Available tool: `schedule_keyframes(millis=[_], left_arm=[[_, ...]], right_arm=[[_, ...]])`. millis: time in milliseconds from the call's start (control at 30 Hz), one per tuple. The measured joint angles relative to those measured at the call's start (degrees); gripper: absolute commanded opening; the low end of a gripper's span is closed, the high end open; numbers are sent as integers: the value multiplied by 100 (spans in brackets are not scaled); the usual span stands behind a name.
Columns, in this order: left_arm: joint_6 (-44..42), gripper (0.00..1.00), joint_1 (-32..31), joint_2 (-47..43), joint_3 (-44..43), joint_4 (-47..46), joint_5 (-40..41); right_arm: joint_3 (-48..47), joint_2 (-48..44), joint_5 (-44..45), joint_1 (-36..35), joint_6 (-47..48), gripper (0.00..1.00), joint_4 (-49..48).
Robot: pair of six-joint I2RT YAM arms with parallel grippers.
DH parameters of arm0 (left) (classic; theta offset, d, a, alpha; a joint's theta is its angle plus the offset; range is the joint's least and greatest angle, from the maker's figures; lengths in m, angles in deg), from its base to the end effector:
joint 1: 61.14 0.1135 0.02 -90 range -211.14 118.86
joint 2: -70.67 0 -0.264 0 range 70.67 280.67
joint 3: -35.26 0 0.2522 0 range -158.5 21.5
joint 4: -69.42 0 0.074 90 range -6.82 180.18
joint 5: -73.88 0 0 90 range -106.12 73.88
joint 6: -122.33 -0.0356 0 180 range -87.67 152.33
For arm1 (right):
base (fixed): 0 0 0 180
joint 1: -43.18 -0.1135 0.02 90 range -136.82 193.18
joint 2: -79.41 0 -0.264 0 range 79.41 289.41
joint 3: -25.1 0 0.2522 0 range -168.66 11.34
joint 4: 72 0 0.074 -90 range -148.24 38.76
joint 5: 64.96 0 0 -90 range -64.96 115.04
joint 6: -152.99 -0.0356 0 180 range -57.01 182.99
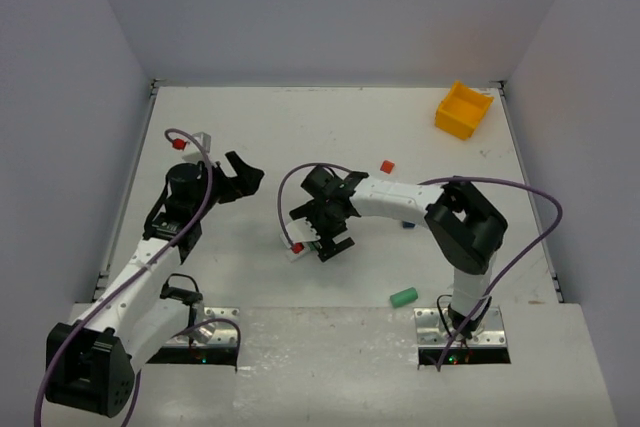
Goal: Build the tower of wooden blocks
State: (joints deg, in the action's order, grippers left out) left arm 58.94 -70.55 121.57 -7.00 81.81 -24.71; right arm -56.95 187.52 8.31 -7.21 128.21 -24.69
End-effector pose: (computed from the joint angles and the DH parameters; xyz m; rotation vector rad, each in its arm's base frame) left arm 0.2011 -0.0387 0.2413 -0.1943 1.9655 -0.5598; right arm 0.2213 0.2835 0.1501 -2.3983 1.4390 0.3550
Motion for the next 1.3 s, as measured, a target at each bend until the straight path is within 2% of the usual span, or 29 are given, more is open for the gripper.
schedule_keyframes(millis=[167, 300, 467, 633, 767, 867, 1000, 1100, 1300], left_arm=[[112, 100, 0, -506, -117, -61, 8], [196, 100, 0, -565, -281, -131, 6], [296, 100, 0, -320, -512, -147, 36], [369, 100, 0, -45, -536, -221, 22], [367, 100, 0, 79, -513, -291, 29], [365, 100, 0, 143, -431, -405, 45], [362, 100, 0, 282, -365, -449, 57], [360, 100, 0, 360, -341, -471, 75], [357, 100, 0, 421, -331, -509, 194]], right_arm=[[369, -932, 277, 2, -201, 99, -266], [415, -1578, 597, 24, -546, 99, -755], [344, -1999, 1240, 182, -1588, 99, -1710], [-19, -2057, 2306, 828, -3800, 99, -2269], [258, -2377, 3128, 1643, -5559, 99, -2211], [731, -2649, 3121, 2433, -6765, 99, -1892], [1256, -2621, 3017, 3397, -7793, 99, -1462], [1452, -2387, 2776, 3703, -8216, 99, -1142], [1449, -1728, 2250, 3849, -8556, 97, -974]])
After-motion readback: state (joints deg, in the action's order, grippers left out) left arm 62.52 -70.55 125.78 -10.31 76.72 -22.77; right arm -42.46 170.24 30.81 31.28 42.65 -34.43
